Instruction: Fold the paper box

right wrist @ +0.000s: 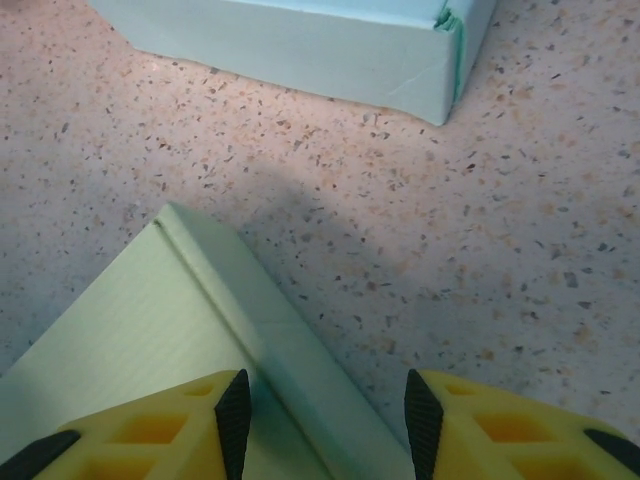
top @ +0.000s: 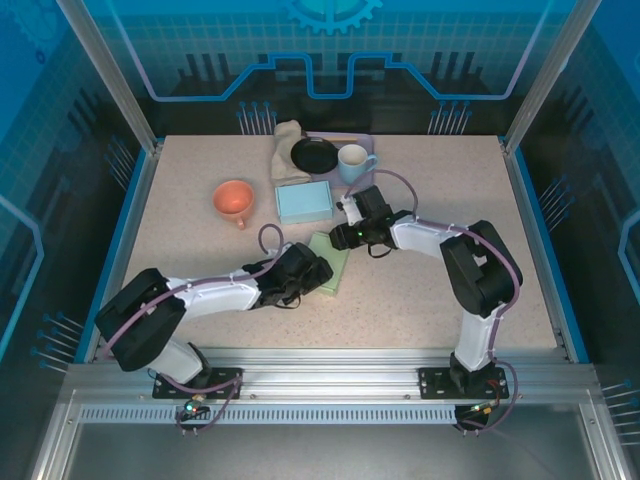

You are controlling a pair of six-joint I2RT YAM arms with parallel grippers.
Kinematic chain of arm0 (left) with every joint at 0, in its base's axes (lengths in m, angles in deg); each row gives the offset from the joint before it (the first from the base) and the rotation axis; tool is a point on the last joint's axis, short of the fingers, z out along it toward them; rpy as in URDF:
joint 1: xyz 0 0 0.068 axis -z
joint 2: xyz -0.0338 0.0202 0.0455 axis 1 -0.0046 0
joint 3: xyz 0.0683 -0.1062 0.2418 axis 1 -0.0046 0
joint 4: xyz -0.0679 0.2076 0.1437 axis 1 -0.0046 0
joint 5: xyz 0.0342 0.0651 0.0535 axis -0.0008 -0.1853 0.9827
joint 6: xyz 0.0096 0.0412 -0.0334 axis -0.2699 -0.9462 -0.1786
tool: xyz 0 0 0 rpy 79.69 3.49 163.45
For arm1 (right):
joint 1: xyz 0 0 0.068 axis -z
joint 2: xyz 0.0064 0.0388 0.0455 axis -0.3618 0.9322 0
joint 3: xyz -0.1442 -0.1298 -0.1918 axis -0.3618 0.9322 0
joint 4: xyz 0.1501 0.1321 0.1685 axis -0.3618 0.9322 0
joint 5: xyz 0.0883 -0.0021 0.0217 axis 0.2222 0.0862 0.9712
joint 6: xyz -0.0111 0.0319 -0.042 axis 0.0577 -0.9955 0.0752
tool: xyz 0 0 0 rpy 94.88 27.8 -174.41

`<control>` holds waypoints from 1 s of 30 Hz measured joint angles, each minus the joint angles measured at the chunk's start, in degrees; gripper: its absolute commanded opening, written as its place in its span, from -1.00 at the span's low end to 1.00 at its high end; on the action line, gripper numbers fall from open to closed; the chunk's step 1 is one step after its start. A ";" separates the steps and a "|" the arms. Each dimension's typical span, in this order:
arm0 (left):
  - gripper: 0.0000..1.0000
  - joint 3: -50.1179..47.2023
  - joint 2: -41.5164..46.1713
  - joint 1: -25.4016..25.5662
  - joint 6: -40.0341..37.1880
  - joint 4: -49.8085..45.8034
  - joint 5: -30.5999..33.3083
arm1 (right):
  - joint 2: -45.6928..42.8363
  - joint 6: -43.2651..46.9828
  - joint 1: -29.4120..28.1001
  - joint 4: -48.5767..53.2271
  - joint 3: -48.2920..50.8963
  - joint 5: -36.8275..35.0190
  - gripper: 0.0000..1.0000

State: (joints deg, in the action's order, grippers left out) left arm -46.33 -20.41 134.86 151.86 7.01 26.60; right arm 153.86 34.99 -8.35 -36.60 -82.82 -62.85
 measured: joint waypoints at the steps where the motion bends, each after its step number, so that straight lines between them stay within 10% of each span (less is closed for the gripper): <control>1: 0.78 0.96 -0.48 -0.15 -0.04 -0.59 0.17 | 0.00 -0.50 0.04 -0.68 0.50 0.52 -0.08; 30: 0.64 49.46 -38.75 -4.33 -18.43 -9.01 -5.20 | -14.80 -18.60 16.85 -9.29 20.46 -9.92 -0.17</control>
State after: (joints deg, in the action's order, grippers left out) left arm 3.13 -59.17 130.53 133.43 -1.99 21.40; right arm 139.07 16.39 8.50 -45.89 -62.37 -72.78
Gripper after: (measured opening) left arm 0.821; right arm 0.422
